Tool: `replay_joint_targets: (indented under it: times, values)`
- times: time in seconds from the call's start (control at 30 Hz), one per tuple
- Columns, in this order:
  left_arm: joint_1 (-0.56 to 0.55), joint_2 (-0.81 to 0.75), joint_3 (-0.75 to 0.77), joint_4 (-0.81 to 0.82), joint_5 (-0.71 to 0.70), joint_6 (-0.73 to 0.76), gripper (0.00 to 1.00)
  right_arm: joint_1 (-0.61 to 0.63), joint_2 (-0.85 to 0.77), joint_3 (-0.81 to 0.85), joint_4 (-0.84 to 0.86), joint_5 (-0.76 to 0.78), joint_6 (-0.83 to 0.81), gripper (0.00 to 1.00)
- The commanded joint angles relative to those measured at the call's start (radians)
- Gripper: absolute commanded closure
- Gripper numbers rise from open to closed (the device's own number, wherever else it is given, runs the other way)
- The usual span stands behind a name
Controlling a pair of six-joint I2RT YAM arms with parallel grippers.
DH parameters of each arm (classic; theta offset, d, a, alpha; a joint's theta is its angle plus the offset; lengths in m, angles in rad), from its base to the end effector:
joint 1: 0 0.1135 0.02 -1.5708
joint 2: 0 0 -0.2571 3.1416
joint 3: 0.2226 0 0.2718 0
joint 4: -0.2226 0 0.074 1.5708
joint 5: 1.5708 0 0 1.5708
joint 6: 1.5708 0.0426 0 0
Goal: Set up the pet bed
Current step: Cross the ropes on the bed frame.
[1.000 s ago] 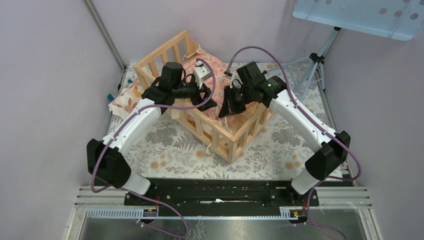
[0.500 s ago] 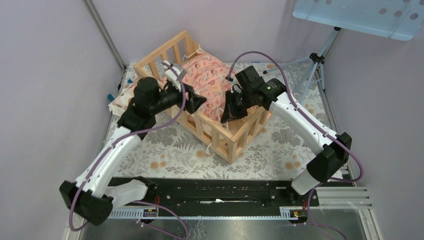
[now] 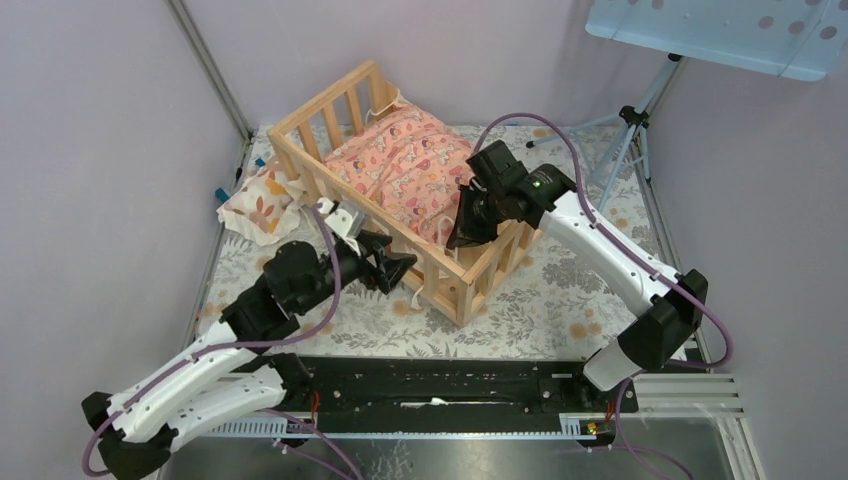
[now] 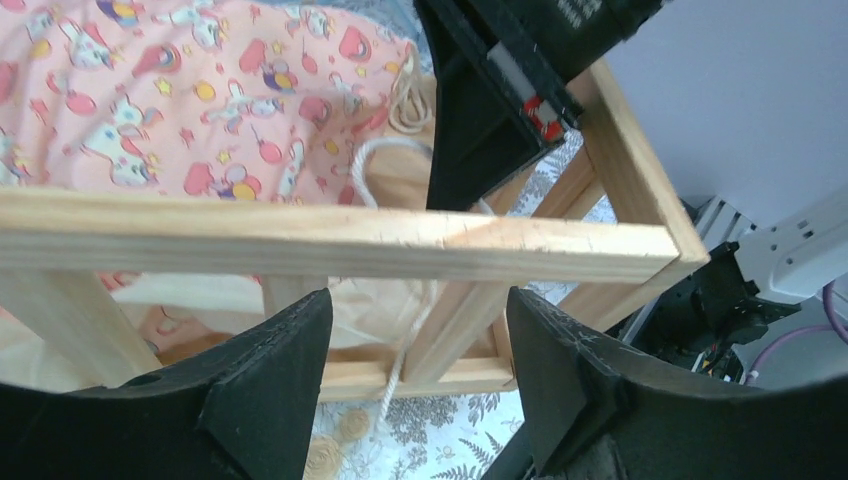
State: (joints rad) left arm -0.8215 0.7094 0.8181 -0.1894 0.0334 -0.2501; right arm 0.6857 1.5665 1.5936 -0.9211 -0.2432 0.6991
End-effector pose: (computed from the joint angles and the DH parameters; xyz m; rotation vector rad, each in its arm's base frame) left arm 0.1339 -0.1460 0.3600 0.5103 1.6431 -0.8348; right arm 0.2679 0.2324 0.3478 -0.0960 2.6457 0.8430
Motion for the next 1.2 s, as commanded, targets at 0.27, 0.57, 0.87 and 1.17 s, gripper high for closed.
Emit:
replay_joint_targets:
  times: [0.27,0.57,0.87,1.17]
  values:
    - [-0.310,-0.011,-0.118,0.083,-0.397,-0.041,0.32,0.050,-0.092,-0.008,-0.076,0.131,0.203,1.00]
    - [-0.526,0.086,-0.187,0.254,-0.615,0.050,0.25,0.076,-0.038,0.031,-0.143,0.102,0.165,1.00]
    - [-0.646,0.219,-0.235,0.413,-0.844,0.076,0.20,0.079,0.074,0.175,-0.292,0.065,0.025,1.00]
    - [-0.663,0.320,-0.293,0.673,-0.921,0.086,0.13,0.080,0.114,0.203,-0.336,0.000,-0.001,1.00]
